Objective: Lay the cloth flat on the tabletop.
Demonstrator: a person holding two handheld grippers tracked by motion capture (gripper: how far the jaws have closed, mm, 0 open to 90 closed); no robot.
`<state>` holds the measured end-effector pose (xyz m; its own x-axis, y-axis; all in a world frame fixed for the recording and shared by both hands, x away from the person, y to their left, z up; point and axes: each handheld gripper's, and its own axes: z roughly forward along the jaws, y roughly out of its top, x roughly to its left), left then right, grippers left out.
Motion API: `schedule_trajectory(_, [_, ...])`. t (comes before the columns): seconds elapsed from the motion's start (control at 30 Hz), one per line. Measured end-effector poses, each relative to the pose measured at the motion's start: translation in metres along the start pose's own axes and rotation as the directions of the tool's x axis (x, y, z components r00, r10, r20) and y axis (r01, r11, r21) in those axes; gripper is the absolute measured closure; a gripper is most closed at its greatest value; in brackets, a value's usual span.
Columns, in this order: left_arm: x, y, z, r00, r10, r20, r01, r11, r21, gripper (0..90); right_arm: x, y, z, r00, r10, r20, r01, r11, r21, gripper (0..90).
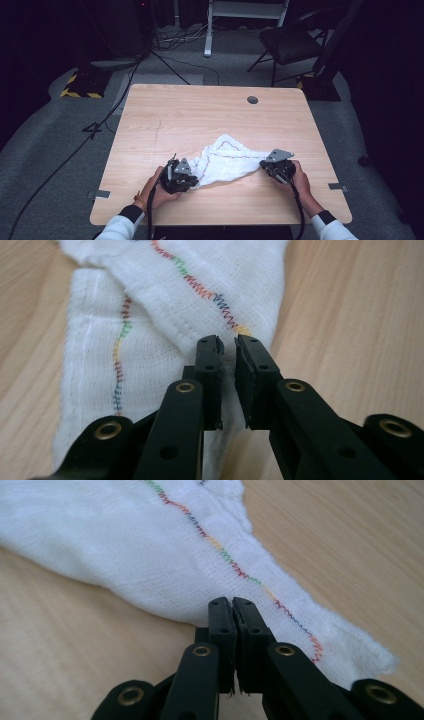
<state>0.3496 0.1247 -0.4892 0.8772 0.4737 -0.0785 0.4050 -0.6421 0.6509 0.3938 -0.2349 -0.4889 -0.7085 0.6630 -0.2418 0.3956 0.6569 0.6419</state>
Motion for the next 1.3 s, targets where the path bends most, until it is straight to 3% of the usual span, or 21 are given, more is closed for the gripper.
schedule_trajectory(0.03, [-0.003,0.002,0.002,1.0,0.002,0.007,-0.002,1.0,-0.004,78.6,-0.007,0.005,0.006,0.9997,-0.003,0.025,0.003,1.0,0.012,87.2])
schedule_trajectory(0.13, [-0.013,0.009,0.011,0.9996,0.021,0.021,-0.021,0.9997,-0.012,77.8,-0.014,0.01,0.013,0.9992,0.005,0.039,-0.005,1.0,0.016,87.2])
schedule_trajectory(0.27, [-0.021,0.019,0.022,0.9992,0.01,0.038,-0.009,0.9997,-0.024,76.4,-0.026,0.022,0.028,0.9964,-0.011,0.084,0.009,0.999,0.03,86.6])
schedule_trajectory(0.37, [-0.03,0.026,0.029,0.9989,-0.002,0.046,0.003,0.9997,-0.025,72.0,-0.034,0.031,0.041,0.9949,0.008,0.1,-0.011,1.0,0.028,85.9])
schedule_trajectory(0.43, [-0.036,0.029,0.03,0.9993,0.016,0.034,-0.016,0.9997,-0.016,63.8,-0.037,0.037,0.045,0.9933,0.027,0.113,-0.03,0.999,0.028,82.9])
schedule_trajectory(0.5, [-0.04,0.029,0.027,0.9988,0.032,0.037,-0.032,0.9995,0.003,45.8,-0.034,0.042,0.041,0.9941,0.025,0.105,-0.024,1.0,-0.004,79.2])
schedule_trajectory(0.53, [-0.041,0.028,0.024,0.9991,0.038,0.02,-0.039,0.9992,0.009,45.8,-0.034,0.042,0.041,0.9941,0.025,0.105,-0.024,1.0,-0.004,79.2])
schedule_trajectory(0.6, [-0.039,0.025,0.016,0.9996,0.027,-0.01,-0.027,0.9996,-0.005,37.8,-0.025,0.049,0.035,0.998,0.021,0.06,-0.018,0.999,-0.049,71.1])
schedule_trajectory(0.7, [-0.03,0.017,0.002,0.9982,-0.008,-0.06,0.007,0.9997,-0.024,35.5,-0.015,0.055,0.033,0.9997,0.006,0.022,-0.004,0.997,-0.071,65.6])
schedule_trajectory(0.77, [-0.023,0.011,-0.006,0.9951,-0.052,-0.084,0.048,0.9975,-0.052,30.4,-0.003,0.063,0.033,0.9995,-0.007,-0.031,0.004,0.996,-0.091,59.6])
schedule_trajectory(0.9, [-0.006,0.004,-0.011,0.9856,-0.121,-0.118,0.112,0.9906,-0.078,37.6,0.024,0.081,0.036,0.9902,-0.051,-0.13,0.035,0.992,-0.124,52.5])
schedule_trajectory(1.07, [0.006,0.004,-0.003,0.9901,-0.112,-0.084,0.108,0.9926,-0.057,46.2,0.048,0.107,0.047,0.9738,-0.08,-0.213,0.053,0.99,-0.13,48.5])
schedule_trajectory(1.17, [0.002,0.006,0.004,0.995,-0.061,-0.079,0.06,0.9981,-0.016,55.3,0.061,0.122,0.058,0.9623,-0.08,-0.26,0.053,0.993,-0.107,46.8])
schedule_trajectory(1.27, [-0.002,0.006,0.006,0.9968,-0.025,-0.076,0.025,0.9997,-0.001,59.6,0.065,0.126,0.066,0.9613,-0.087,-0.261,0.068,0.994,-0.082,45.6])
schedule_trajectory(1.3, [-0.002,0.006,0.006,0.9969,-0.03,-0.073,0.031,0.9995,0.005,61.8,0.067,0.127,0.071,0.9593,-0.086,-0.269,0.071,0.995,-0.065,45.5])
